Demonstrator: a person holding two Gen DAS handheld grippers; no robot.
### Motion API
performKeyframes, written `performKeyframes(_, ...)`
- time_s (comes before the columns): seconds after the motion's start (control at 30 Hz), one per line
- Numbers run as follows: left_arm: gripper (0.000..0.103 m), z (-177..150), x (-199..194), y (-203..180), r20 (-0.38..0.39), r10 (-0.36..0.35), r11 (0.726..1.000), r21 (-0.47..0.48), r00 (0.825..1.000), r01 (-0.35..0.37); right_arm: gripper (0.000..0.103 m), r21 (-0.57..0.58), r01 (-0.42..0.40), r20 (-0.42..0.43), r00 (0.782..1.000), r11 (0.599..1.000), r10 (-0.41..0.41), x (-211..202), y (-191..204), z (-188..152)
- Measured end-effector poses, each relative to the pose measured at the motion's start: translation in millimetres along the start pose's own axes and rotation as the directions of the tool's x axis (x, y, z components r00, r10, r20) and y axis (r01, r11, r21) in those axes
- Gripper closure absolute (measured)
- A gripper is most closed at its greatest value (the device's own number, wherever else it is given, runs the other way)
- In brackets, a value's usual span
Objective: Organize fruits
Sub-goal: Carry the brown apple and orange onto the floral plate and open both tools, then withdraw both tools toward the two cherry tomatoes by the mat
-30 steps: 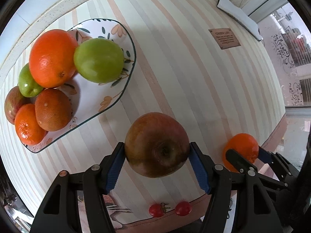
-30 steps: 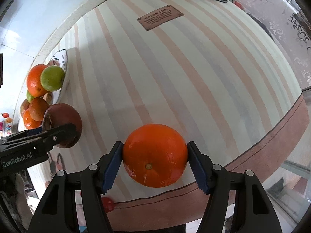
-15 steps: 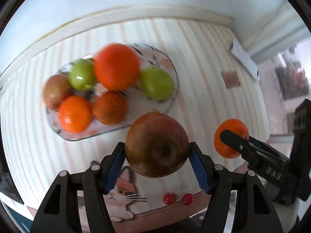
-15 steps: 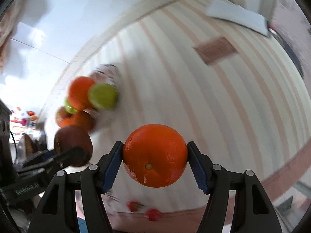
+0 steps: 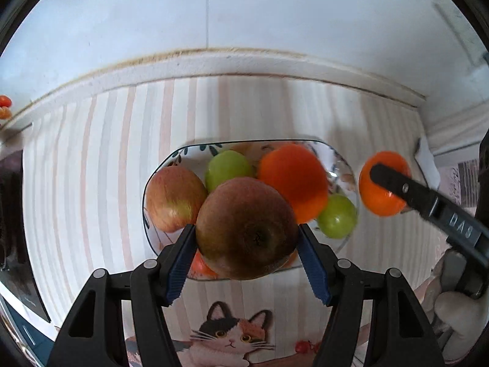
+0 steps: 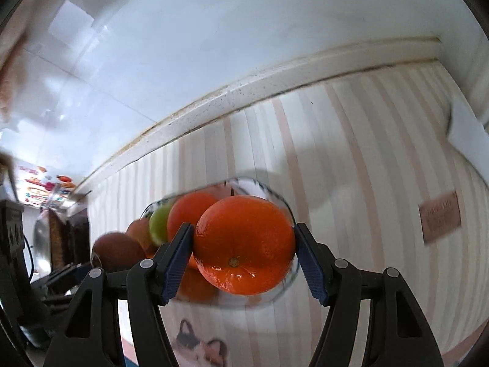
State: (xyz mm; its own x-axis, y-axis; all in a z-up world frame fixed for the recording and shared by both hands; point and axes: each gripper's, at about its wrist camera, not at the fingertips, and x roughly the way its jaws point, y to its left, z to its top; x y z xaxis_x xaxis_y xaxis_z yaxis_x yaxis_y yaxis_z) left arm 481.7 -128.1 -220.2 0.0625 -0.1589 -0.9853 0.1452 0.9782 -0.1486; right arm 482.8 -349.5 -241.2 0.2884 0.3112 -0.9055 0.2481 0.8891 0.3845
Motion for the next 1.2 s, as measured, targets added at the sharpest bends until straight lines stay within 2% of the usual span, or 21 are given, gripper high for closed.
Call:
performKeyframes(0.17,0.04,6,25,4,-0.059,-0.006,1.0,-0.03,0.998,0.005,0.035,0.025,0.02,-0.06,0.998,0.999,-0.019,30,-2,14)
performKeyframes(0.33,0.039,10,25,5,-0.064,-0.002,1.0,-0.028,0.998,0.0,0.033,0.051,0.017,-0.12,0.993,0.999,-0.011,54,-9,11)
performKeyframes(0.37,0.039,11,25,5,-0.066,-0.004,1.0,-0.027,0.998,0.002,0.031,0.068,0.02,-0.137,0.991,0.997,-0.01,57,-12,12)
performKeyframes(0.4,0.039,10,25,6,-0.066,-0.008,0.999,-0.031,0.998,0.006,0.022,0.09,0.013,-0.167,0.986,0.996,0.002,61,-17,13)
performKeyframes(0.43,0.031,10,26,6,-0.069,-0.013,0.999,-0.037,0.998,0.011,0.02,0.102,0.006,-0.173,0.985,0.995,0.012,62,-20,14)
performKeyframes(0.47,0.016,10,27,7,-0.07,-0.019,0.999,-0.046,0.997,0.016,0.018,0.108,0.007,-0.174,0.985,0.994,0.012,62,-22,14)
performKeyframes(0.5,0.014,10,29,8,-0.069,-0.026,0.998,-0.052,0.997,0.023,0.018,0.101,0.015,-0.175,0.985,0.995,0.003,61,-22,14)
performKeyframes(0.63,0.013,11,33,8,-0.067,-0.04,0.997,-0.063,0.997,0.035,0.018,0.102,0.014,-0.172,0.985,0.995,0.004,59,-21,15)
performKeyframes(0.7,0.013,10,33,8,-0.067,-0.041,0.997,-0.068,0.997,0.036,0.012,0.108,0.013,-0.167,0.986,0.994,0.005,57,-21,15)
performKeyframes(0.87,0.013,8,29,10,-0.051,-0.05,0.996,-0.079,0.997,0.046,0.009,0.081,0.03,-0.155,0.988,0.996,-0.017,47,-15,12)
performKeyframes(1.03,0.013,-1,10,16,0.005,-0.004,0.997,-0.071,1.0,0.004,0.007,-0.035,0.115,-0.073,0.99,0.993,-0.117,16,3,-1)
performKeyframes(1.2,0.013,-23,-14,20,0.075,0.059,0.997,-0.059,0.995,-0.055,0.007,-0.142,0.176,0.012,0.984,0.974,-0.177,-17,21,-33)
